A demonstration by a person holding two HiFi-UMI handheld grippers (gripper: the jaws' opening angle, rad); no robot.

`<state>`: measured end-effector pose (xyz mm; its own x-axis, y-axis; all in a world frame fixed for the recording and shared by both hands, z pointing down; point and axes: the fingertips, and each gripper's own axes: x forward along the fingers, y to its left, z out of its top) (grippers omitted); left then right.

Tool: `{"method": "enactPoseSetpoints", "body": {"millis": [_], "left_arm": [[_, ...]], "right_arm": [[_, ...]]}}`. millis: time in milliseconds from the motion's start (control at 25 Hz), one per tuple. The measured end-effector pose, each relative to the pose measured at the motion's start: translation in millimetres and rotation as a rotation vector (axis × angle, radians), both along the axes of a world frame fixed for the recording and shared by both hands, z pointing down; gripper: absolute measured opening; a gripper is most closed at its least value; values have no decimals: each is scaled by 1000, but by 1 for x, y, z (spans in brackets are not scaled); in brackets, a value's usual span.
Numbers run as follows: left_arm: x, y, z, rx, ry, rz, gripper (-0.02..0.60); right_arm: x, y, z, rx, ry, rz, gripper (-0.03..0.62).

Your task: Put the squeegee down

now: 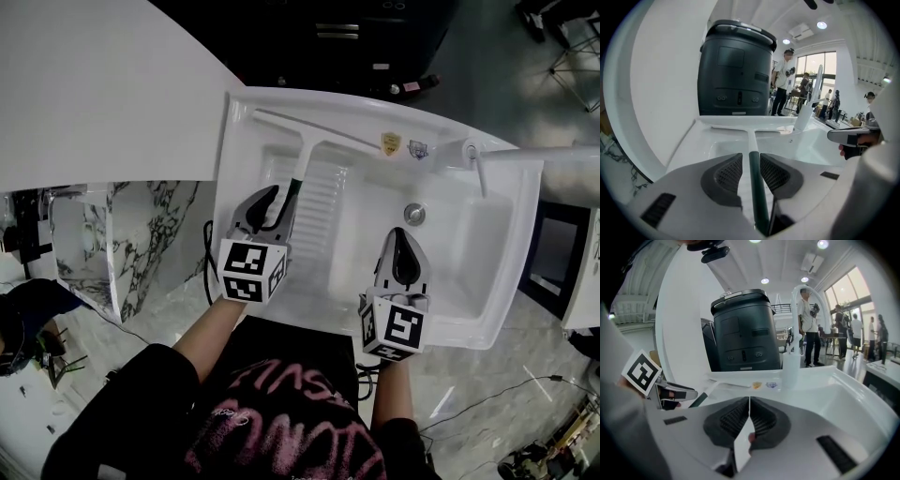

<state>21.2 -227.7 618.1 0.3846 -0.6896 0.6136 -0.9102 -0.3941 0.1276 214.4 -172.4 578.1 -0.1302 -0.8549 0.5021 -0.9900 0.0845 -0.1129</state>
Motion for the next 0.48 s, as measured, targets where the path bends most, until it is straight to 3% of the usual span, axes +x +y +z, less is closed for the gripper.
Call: {"method": "enactPoseSetpoints", "body": {"millis": [320, 480], "left_arm": [[-16, 13, -42, 90, 44, -7, 107], [-30, 22, -65, 127, 64, -38, 74]], "right_arm": [[-23, 8, -28, 58, 7, -22, 21], [-37, 13, -50, 96, 11, -28, 21]]}}
